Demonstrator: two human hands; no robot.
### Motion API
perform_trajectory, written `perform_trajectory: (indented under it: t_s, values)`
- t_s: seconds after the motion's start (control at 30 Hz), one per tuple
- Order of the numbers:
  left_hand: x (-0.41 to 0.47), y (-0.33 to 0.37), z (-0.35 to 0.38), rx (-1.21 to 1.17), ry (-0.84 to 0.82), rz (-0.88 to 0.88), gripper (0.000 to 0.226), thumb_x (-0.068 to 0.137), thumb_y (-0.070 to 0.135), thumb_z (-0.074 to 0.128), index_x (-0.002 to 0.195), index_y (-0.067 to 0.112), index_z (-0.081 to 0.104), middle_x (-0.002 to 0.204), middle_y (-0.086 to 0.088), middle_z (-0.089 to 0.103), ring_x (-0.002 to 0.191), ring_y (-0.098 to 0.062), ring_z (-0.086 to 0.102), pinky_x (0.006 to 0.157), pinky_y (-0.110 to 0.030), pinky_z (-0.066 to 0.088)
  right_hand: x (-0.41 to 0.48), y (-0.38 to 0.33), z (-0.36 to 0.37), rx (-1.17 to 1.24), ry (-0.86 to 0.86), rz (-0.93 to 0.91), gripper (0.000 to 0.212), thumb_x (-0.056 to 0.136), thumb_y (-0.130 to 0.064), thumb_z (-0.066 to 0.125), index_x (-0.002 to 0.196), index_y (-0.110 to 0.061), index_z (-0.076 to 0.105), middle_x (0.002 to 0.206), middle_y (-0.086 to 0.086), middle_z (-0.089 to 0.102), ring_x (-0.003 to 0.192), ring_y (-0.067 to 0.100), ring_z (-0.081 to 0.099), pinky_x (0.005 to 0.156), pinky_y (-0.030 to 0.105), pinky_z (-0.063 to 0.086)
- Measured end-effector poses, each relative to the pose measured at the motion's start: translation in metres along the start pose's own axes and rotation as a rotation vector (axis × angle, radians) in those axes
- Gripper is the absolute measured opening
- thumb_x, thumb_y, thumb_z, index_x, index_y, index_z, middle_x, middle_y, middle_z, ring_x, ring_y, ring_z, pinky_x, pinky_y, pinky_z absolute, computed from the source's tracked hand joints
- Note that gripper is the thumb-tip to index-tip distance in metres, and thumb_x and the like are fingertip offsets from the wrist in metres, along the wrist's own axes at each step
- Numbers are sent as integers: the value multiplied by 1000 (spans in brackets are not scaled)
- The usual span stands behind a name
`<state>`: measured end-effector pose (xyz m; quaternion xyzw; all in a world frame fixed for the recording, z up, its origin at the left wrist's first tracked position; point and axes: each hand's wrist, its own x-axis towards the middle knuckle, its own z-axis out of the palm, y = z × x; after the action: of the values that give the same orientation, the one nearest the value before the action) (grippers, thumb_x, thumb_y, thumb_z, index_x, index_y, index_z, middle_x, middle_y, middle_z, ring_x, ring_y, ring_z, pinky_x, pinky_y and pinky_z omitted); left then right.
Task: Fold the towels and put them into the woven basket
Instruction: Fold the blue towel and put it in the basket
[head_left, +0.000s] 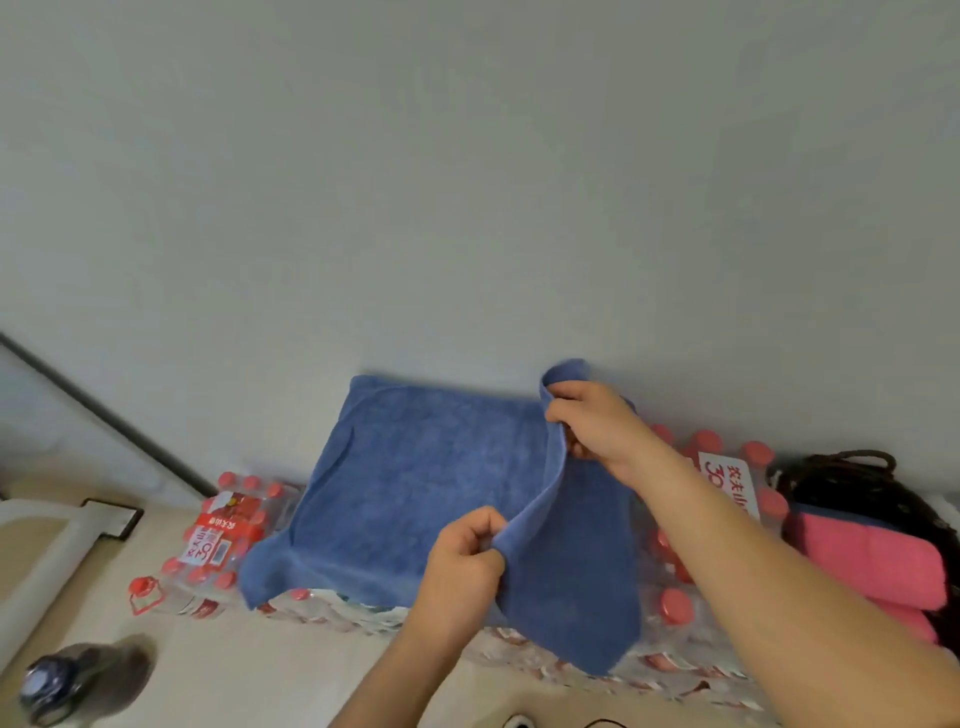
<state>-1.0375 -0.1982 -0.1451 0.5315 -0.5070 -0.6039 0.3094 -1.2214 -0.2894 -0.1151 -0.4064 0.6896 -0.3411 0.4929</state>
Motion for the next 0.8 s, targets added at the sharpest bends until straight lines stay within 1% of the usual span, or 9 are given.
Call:
perform_trajectory:
  t_s: [0.1,0.2,0.27,0.33,0.43,0.5,0.57,0.67,0.8]
  values:
    - [8,-17,-40,257,239,35,23,62,-10,39,62,13,39,50,8,36,54,-15,33,49,-23,26,9,-10,43,-20,-79,-24,13,81,1,47,75,-11,50,59,5,32,50,16,32,43,22,26]
    - [8,-23,-67,628,302,6,27,68,-4,39,78,21,39,58,5,49,58,-22,44,52,-34,31,14,-10,71,-41,-166,-12,33,88,-10,55,120,-18,55,70,6,55,55,15,52,45,20,36]
    - [7,-19,-74,891,303,11,29,72,3,41,90,24,35,67,3,55,62,-24,48,52,-34,33,17,-2,70,-161,-116,-38,42,91,-25,57,132,-25,47,78,-1,65,59,11,61,53,22,46]
    - [8,-16,-71,1042,342,163,31,66,4,42,91,23,39,70,3,52,63,-25,47,51,-33,34,18,10,50,-357,55,-100,40,91,-29,55,130,-21,51,84,0,66,72,17,64,67,29,51]
    - [6,-13,-41,1044,263,365,22,59,11,47,79,22,49,69,6,48,60,-20,49,42,-30,33,15,35,-1,-715,266,-56,41,92,-28,50,130,-16,50,114,9,64,102,29,60,81,33,46]
    - [3,-10,-8,1077,126,461,12,62,21,53,70,25,46,61,9,47,54,-15,49,37,-27,24,10,50,-27,-812,272,26,42,93,-30,46,132,-13,47,125,12,59,111,33,56,87,37,46]
    - [-1,-9,32,1149,-27,538,20,61,31,63,66,25,44,53,8,46,46,-13,47,38,-24,16,9,60,-39,-804,249,48,41,94,-31,45,129,-12,47,125,13,59,112,35,55,90,40,47]
    - [-2,-14,77,1239,-132,563,28,63,45,66,74,24,51,49,6,46,39,-15,45,40,-23,17,13,64,-40,-691,294,18,34,94,-31,49,122,-12,52,118,11,63,109,34,57,89,39,46]
    - [5,-15,98,1348,-214,476,39,45,33,75,76,21,56,44,2,47,32,-16,43,41,-23,13,20,67,-39,-483,349,15,33,89,-26,58,119,-11,57,116,8,65,109,29,59,90,37,48]
